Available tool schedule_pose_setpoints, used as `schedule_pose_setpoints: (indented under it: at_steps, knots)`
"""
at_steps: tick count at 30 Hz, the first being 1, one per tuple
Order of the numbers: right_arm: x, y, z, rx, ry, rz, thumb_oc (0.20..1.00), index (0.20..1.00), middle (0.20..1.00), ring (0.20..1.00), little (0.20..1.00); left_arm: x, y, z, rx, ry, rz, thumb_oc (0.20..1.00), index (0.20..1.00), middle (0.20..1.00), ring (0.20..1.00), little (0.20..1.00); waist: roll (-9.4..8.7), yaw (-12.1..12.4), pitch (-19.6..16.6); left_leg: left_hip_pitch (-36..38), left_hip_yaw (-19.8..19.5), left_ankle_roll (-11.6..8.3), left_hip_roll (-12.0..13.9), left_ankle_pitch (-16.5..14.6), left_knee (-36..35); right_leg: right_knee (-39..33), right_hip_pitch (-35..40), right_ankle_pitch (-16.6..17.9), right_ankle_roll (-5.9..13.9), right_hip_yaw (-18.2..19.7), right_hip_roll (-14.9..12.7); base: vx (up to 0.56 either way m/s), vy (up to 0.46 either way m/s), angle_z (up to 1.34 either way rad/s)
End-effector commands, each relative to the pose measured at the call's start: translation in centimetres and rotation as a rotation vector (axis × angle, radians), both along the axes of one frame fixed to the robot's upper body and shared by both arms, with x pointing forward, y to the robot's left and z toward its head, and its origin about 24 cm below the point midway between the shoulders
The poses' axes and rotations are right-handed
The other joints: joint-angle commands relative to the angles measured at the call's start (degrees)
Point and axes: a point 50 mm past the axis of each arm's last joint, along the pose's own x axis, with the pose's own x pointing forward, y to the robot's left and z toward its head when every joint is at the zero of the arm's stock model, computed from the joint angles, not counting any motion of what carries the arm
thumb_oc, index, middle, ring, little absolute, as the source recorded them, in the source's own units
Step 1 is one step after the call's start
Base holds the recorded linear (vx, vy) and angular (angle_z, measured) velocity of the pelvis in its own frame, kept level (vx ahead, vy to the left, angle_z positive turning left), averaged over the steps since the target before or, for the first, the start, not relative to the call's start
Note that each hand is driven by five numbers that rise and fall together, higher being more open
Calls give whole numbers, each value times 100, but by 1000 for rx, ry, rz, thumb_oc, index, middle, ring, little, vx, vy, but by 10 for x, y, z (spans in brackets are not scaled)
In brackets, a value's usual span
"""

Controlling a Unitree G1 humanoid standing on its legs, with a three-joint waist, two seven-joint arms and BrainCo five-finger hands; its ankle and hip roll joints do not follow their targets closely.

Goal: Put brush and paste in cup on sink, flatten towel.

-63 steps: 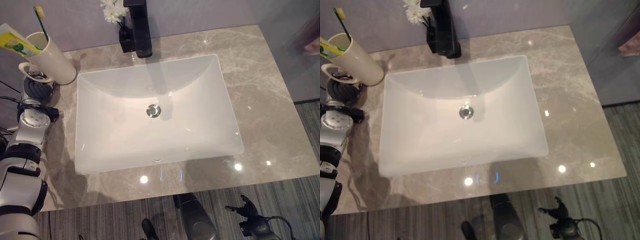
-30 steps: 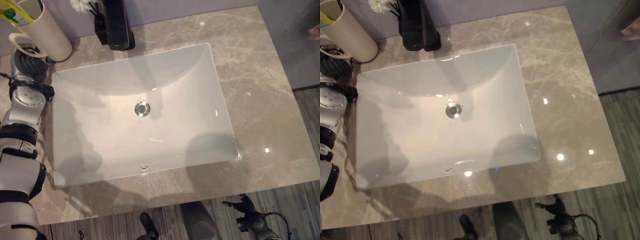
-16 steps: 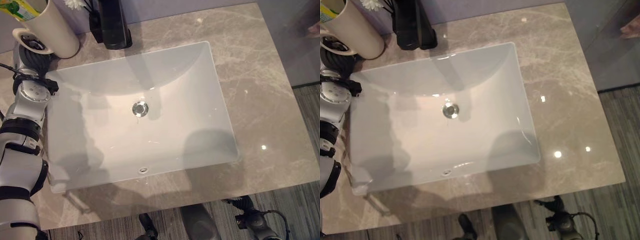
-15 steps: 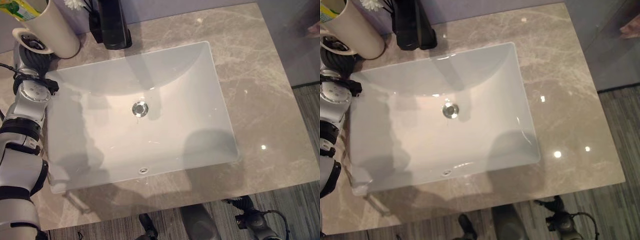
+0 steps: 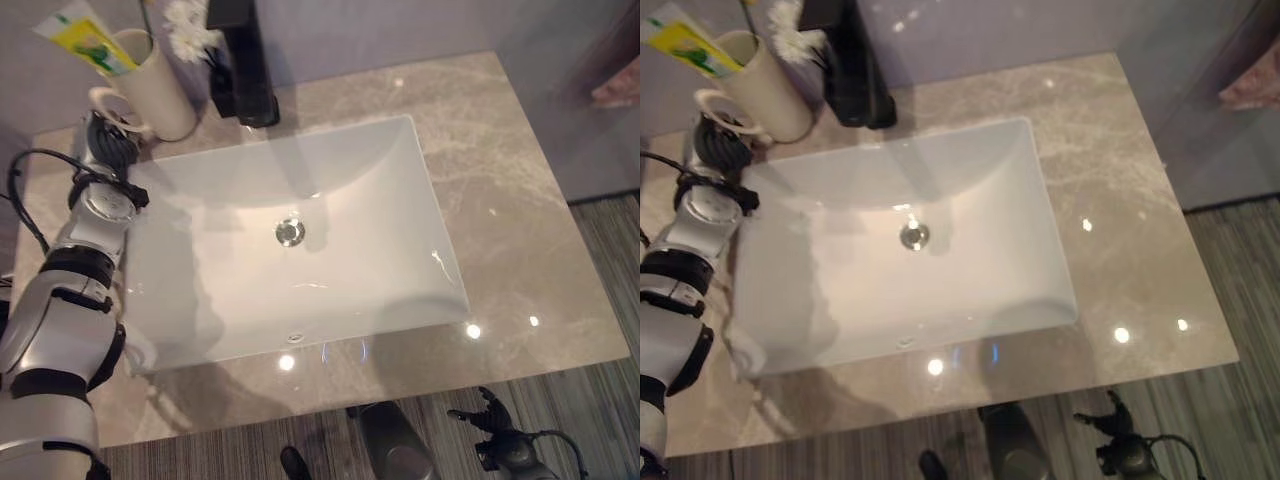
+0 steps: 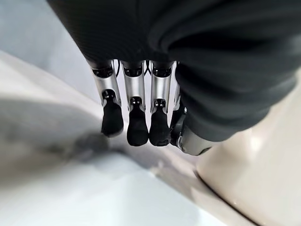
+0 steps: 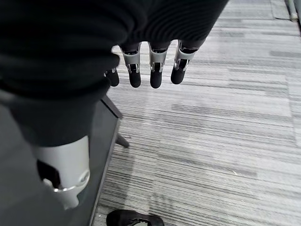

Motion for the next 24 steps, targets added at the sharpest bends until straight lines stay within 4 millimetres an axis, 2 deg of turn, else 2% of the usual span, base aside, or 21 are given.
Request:
schedule_pose_setpoints:
  at_steps: [1,3,5,8,9,10,11,12,13,14,15,16,17,20,21,22,23,24]
  knots:
    - [-12,-14,-1,-44,59,-18,1000,1000,1000,1000,1000,-10,16,1,-94,-61,33,200,200,200,200,200,105,-14,133,1243,-103,256,-429,90,129,-879,-10,1122,775,-138,66,-73,70,33]
    - [-13,-14,-1,-42,69,-15,1000,1000,1000,1000,1000,-12,18,-2,-107,-61,27,200,200,200,200,200,65,35,91,1251,-138,300,-461,29,167,-933,51,1187,782,-122,33,-51,65,23]
    - [-17,-13,-4,-31,106,5,1000,1000,1000,1000,1000,-31,21,-10,-147,-127,-63,200,200,200,200,200,-54,319,13,1323,-287,453,-574,-307,408,-1157,329,1396,890,-39,-94,-140,165,19]
    - [-20,-14,-5,-27,115,-4,1000,1000,1000,1000,1000,-37,20,-9,-141,-144,-97,200,200,200,200,200,-106,357,-21,1300,-336,498,-619,-365,447,-1219,369,1474,910,-14,-161,-99,97,18]
    - [-25,-13,-7,-14,133,-24,1000,1000,1000,1000,1000,-56,22,-21,-167,-160,-154,219,219,219,219,219,-194,495,-35,1305,-423,568,-701,-519,528,-1344,493,1600,975,37,-288,-165,211,22]
    - [-28,-11,-9,0,140,-30,1000,1000,1000,1000,1000,-73,25,-30,-190,-181,-179,278,278,278,278,278,-234,618,-25,1329,-456,597,-736,-633,592,-1427,583,1655,1026,65,-349,-202,230,16]
    - [-30,-10,-11,5,148,-31,1000,1000,1000,1000,1000,-83,27,-33,-172,-170,-179,473,473,473,473,473,-300,635,-44,1300,-501,653,-793,-684,616,-1453,607,1713,1042,98,-412,-166,231,9]
    - [-35,-9,-13,13,164,-36,1000,1000,1000,1000,1000,-100,33,-46,-187,-155,-174,771,771,771,771,771,-328,733,-22,1307,-538,690,-853,-777,688,-1595,721,1827,1118,162,-497,-147,173,11]
    - [-39,-9,-14,18,179,-45,1000,1000,1000,1000,1000,-111,36,-50,-177,-136,-167,1000,1000,1000,1000,1000,-393,779,-23,1268,-586,744,-935,-797,727,-1646,781,1899,1131,188,-580,-150,218,18]
    - [-43,-8,-16,25,189,-48,1000,1000,1000,1000,1000,-123,41,-58,-178,-116,-150,1000,1000,1000,1000,1000,-440,810,-15,1268,-597,772,-997,-847,783,-1706,840,1988,1156,211,-645,-198,249,14]
    - [-47,-8,-18,40,195,-77,1000,1000,1000,1000,1000,-150,50,-80,-201,-64,-95,1000,1000,1000,1000,1000,-543,902,32,1237,-662,861,-1166,-922,907,-1918,1009,2252,1244,296,-823,-159,209,11]
    - [-47,-8,-18,40,196,-74,1000,1000,1000,1000,1000,-151,50,-81,-201,-63,-92,1000,1000,1000,1000,1000,-548,884,36,1239,-662,865,-1171,-925,917,-1934,1024,2263,1249,299,-827,-160,205,11]
    - [-50,-8,-18,47,199,-89,1000,1000,1000,1000,1000,-161,57,-92,-219,-30,-53,1000,1000,1000,1000,1000,-594,925,69,1219,-676,901,-1239,-942,959,-1998,1093,2359,1283,317,-895,-116,135,26]
    - [-58,-9,-20,56,224,-115,1000,1000,1000,1000,1000,-195,81,-146,-308,129,145,1000,1000,1000,1000,1000,-746,999,143,1226,-627,983,-1428,-915,984,-2280,1372,2628,1429,251,-1147,-144,219,17]
    - [-60,-9,-21,56,230,-110,1000,1000,1000,1000,1000,-200,82,-155,-336,151,171,1000,1000,1000,1000,1000,-775,1001,166,1274,-598,1010,-1457,-897,945,-2313,1442,2667,1442,238,-1174,-112,252,-3]
    - [-64,-11,-22,45,261,-115,1000,1000,1000,1000,1000,-223,79,-204,-497,276,263,1000,1000,1000,1000,1000,-812,1019,191,1333,-549,1050,-1507,-826,862,-2352,1537,2796,1493,173,-1270,-81,178,-5]
    - [-64,-11,-22,45,261,-114,1000,1000,1000,1000,1000,-223,79,-204,-497,276,263,1000,1000,1000,1000,1000,-816,1020,193,1338,-548,1052,-1511,-821,855,-2353,1538,2798,1495,177,-1272,-98,176,-10]
    - [-63,-12,-21,41,264,-106,1000,1000,1000,1000,1000,-231,72,-220,-566,318,271,1000,1000,1000,1000,1000,-812,1012,231,1333,-497,1077,-1510,-775,827,-2256,1542,2776,1493,146,-1265,-127,141,-15]
